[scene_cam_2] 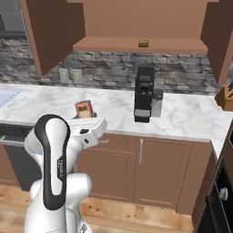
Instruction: Pick up the sponge and bar soap from the sink, and place them back in the cabinet, and close the cabinet doors.
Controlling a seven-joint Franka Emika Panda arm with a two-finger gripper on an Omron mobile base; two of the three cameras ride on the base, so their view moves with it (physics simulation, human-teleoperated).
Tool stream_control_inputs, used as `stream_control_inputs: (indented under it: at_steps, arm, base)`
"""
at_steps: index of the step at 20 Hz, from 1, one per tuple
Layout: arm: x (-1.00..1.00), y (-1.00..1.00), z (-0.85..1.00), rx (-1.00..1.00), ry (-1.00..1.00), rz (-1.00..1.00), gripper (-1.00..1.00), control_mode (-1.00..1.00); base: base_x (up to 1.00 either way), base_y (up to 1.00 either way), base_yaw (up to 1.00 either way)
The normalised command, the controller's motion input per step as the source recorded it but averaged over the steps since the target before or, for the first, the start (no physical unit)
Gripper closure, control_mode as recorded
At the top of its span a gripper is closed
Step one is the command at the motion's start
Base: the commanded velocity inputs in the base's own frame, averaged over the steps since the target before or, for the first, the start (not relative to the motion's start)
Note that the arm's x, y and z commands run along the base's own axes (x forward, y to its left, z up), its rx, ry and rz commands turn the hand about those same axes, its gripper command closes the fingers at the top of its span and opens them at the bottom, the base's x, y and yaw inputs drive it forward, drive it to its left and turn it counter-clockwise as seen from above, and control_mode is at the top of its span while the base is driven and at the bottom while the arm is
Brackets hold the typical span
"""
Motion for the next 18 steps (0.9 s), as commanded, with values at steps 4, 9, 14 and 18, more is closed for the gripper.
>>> stream_control_inputs:
  at_steps: [4, 9, 14, 18]
  arm:
    - [0.00, 0.00, 0.00, 0.00, 0.00, 0.00, 1.00, 1.00]
    - [0.00, 0.00, 0.00, 0.00, 0.00, 0.00, 1.00, 1.00]
    - [0.00, 0.00, 0.00, 0.00, 0.00, 0.00, 1.00, 1.00]
    - [0.00, 0.00, 0.00, 0.00, 0.00, 0.00, 1.00, 1.00]
  base:
    - [0.73, -0.35, 0.08]
    - [0.61, -0.36, 0.08]
    - [0.48, -0.45, 0.07]
    - [0.38, -0.50, 0.06]
